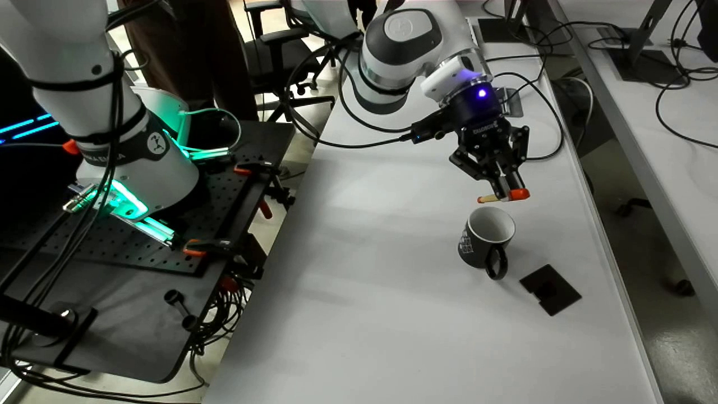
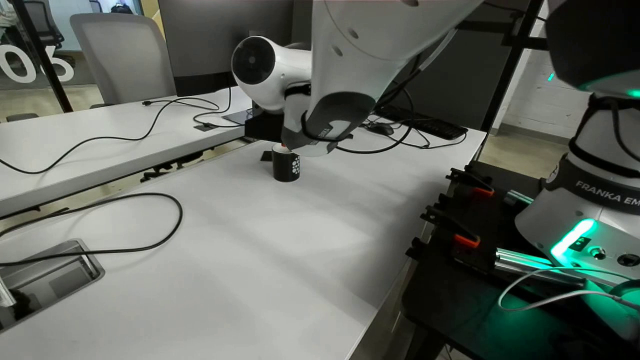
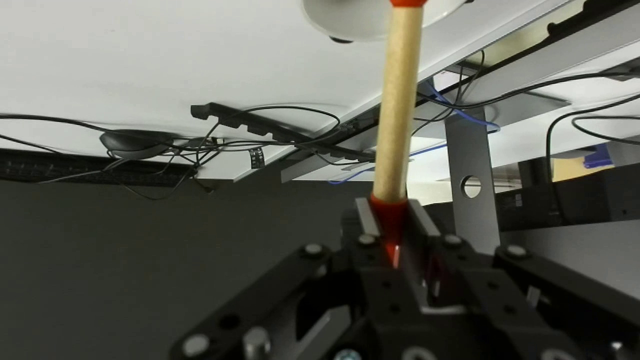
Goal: Place the small baseball bat inside the black mug
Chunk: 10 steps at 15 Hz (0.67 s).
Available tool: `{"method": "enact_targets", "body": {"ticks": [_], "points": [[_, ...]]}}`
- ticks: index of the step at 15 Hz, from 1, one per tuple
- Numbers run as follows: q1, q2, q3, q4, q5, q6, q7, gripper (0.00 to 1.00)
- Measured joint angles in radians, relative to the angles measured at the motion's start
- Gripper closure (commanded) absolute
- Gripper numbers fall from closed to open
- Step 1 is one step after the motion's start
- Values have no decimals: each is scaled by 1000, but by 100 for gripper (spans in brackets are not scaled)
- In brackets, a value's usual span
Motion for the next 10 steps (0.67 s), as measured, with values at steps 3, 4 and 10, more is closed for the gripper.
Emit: {"method": "enact_targets", "body": {"ticks": [3,4,10], "points": [[0,14,1,4,0,-16,25,96],[0,19,1,5,0,-21,33,96],[0,39,1,17,0,-39,73,57]]}}
